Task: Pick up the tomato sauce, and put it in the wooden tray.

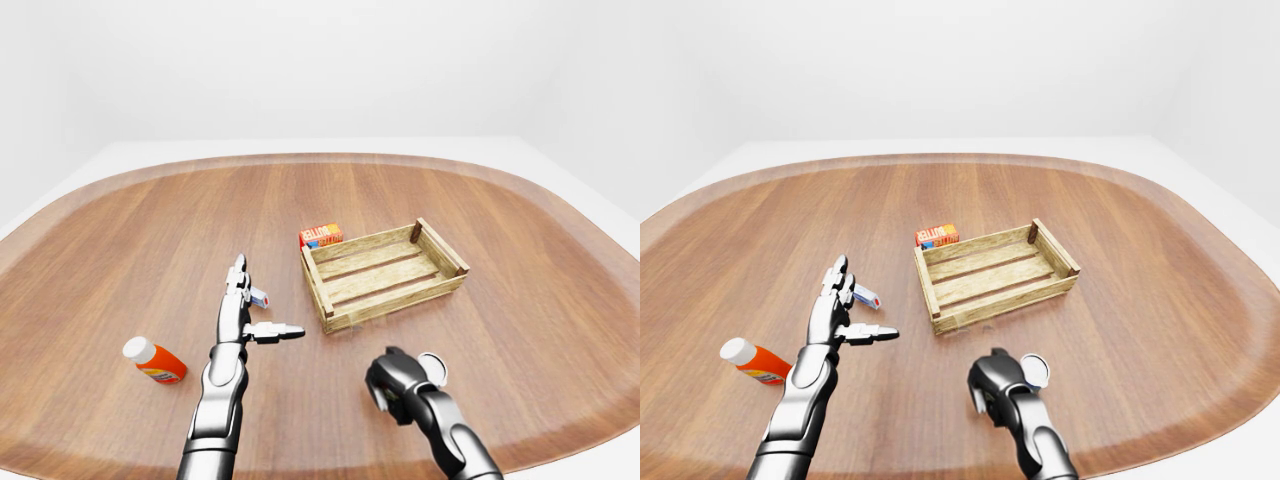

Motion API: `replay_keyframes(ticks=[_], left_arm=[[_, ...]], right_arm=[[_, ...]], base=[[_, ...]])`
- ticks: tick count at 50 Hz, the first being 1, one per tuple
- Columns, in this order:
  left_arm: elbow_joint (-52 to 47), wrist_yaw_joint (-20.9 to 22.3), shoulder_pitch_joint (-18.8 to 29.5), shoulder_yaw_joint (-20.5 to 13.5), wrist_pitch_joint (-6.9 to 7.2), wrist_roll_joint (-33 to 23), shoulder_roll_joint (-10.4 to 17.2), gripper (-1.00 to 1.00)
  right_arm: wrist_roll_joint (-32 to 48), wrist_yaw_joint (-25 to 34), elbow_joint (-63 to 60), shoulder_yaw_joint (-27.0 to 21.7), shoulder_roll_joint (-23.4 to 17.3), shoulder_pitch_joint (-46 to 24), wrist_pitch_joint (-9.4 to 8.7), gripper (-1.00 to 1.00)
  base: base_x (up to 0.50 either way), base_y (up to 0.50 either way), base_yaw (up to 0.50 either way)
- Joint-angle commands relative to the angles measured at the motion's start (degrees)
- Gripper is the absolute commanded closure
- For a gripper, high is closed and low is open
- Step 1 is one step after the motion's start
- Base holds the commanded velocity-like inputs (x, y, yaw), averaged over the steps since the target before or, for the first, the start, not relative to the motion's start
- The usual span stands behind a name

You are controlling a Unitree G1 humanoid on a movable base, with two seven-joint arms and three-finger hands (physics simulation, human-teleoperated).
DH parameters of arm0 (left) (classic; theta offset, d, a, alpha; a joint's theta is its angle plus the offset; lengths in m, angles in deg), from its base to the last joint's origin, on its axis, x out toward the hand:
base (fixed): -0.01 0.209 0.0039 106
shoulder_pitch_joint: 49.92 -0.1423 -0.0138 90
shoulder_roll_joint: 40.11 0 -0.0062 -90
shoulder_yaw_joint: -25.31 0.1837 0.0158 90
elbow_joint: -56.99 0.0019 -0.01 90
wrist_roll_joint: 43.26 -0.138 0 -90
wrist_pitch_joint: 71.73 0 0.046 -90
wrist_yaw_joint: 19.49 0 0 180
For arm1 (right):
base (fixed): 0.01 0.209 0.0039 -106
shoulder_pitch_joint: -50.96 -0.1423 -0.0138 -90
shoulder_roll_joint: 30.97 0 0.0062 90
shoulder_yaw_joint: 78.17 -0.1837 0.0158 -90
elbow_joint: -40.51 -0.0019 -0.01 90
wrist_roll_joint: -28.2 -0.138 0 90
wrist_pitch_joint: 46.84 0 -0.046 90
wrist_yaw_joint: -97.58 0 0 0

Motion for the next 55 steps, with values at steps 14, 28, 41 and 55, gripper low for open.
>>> replay_keyframes(ticks=[14, 28, 41, 55], left_arm=[[0.1, 0.0, 0.0, 0.0, -0.12, 0.0, 0.0, -1.00], [-0.1, 0.0, -0.1, 0.0, 0.10, 0.0, 0.0, -1.00], [0.0, 0.1, 0.0, -0.1, 0.15, 0.1, 0.0, -1.00], [-0.1, 0.1, 0.0, -0.1, 0.15, 0.1, 0.0, -1.00]], right_arm=[[-1.1, -6.9, 2.8, -0.6, -0.6, -1.5, 0.00, 1.00], [-0.5, -7.7, 3.6, -0.7, -0.9, -2.0, 0.00, 1.00], [-0.1, -8.2, 4.0, -0.8, -1.0, -2.3, 0.00, 1.00], [-2.4, 7.8, -19.8, 6.0, 3.3, 3.2, 0.00, 1.00]], base=[[0.00, 0.00, 0.00], [0.00, 0.00, 0.00], [0.00, 0.00, 0.00], [0.00, 0.00, 0.00]])
